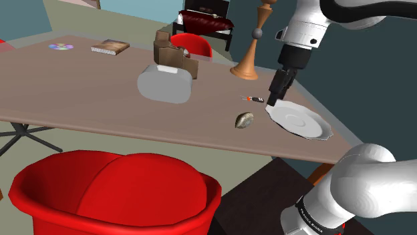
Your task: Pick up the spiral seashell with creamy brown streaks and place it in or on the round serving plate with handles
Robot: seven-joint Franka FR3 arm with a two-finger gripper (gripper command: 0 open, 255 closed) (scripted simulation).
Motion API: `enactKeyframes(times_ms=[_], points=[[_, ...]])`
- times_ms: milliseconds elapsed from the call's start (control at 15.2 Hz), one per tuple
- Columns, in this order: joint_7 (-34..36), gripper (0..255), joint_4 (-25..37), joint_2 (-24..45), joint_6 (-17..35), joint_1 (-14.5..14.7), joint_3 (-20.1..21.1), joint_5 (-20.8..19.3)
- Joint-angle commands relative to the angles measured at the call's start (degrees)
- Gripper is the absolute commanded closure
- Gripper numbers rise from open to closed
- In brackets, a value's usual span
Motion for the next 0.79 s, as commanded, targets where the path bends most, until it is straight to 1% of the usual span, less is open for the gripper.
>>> enactKeyframes(times_ms=[0,198,462,528,726], points=[[0.0,0,0.0,0.0,0.0,0.0,0.0,0.0],[-15.1,0,-3.7,2.1,8.3,5.6,1.1,-7.4],[-33.3,0,-10.8,3.6,22.0,12.3,2.0,-17.3],[-35.0,0,-11.6,3.7,23.5,12.9,2.0,-18.3],[-34.8,0,-13.4,4.3,26.0,12.6,1.7,-18.8]])
